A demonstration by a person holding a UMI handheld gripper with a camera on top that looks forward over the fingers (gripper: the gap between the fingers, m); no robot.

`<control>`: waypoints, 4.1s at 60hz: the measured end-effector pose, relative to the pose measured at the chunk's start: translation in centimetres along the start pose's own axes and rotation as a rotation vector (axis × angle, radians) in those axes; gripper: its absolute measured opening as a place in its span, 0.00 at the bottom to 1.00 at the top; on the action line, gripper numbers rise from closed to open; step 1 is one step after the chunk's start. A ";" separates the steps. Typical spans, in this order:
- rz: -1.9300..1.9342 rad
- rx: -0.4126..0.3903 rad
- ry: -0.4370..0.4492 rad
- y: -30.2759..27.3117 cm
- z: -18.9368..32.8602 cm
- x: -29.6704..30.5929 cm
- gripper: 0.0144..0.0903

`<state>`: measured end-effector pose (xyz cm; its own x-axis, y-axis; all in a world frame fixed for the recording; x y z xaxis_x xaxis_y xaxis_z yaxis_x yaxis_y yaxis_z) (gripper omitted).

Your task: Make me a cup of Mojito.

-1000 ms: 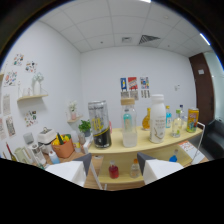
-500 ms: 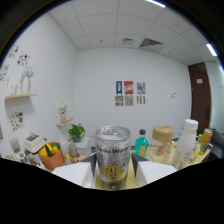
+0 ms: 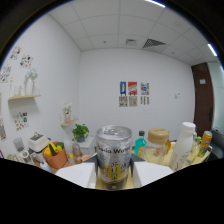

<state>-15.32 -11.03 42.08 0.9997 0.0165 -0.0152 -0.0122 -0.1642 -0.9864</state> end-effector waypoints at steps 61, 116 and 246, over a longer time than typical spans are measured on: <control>0.469 -0.103 -0.075 26.1 -8.4 10.1 0.47; 2.152 0.165 -0.357 19.9 -6.6 15.5 0.47; -0.067 -0.346 0.034 28.6 -16.6 10.9 0.95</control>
<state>-4.41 -31.88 16.39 0.9983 0.0062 0.0587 0.0543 -0.4886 -0.8708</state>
